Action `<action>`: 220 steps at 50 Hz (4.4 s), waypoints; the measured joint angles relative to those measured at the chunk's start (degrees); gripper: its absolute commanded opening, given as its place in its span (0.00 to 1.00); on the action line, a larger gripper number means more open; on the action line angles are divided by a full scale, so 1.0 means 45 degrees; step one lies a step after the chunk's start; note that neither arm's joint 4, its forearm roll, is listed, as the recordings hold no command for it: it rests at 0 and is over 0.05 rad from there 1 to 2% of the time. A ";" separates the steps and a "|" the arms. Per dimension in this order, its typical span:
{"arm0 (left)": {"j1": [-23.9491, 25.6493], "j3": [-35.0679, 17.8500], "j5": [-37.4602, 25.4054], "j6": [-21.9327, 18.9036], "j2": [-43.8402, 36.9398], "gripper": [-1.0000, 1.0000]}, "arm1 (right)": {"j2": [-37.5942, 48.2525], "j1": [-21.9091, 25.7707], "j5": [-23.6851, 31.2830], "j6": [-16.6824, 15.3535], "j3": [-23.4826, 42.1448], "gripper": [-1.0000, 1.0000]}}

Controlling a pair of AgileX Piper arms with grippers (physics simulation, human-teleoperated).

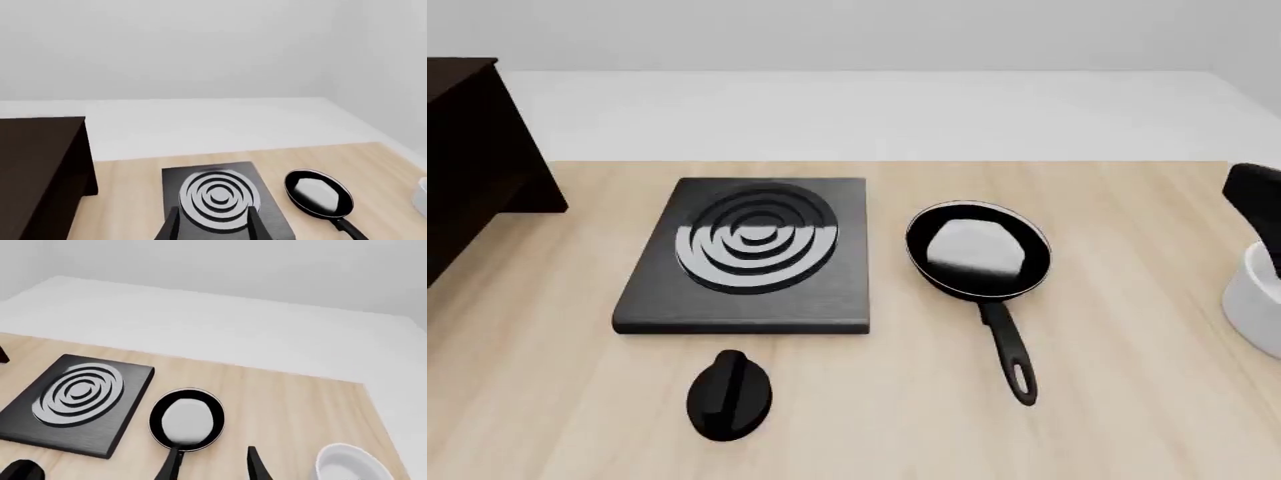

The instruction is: Put the frying pan on the cabinet shelf.

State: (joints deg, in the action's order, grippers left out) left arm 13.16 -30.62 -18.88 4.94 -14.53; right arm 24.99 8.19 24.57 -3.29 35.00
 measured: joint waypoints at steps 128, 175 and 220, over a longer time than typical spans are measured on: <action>0.1436 0.0216 0.0608 0.1500 -0.0642 1.00 | 1.2697 0.3174 -0.2823 0.1272 -0.0447 1.00; 0.1509 0.0390 0.0719 0.1245 -0.0653 1.00 | 1.3946 0.2988 -0.4524 0.1450 -0.1535 0.00; 0.1962 0.0947 0.1365 0.1301 -0.1015 1.00 | 0.9747 0.1752 -0.1671 0.0299 -0.0579 0.00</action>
State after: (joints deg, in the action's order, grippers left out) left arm 21.98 -26.36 -12.74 10.79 -19.10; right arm 68.85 16.08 17.06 -1.95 32.40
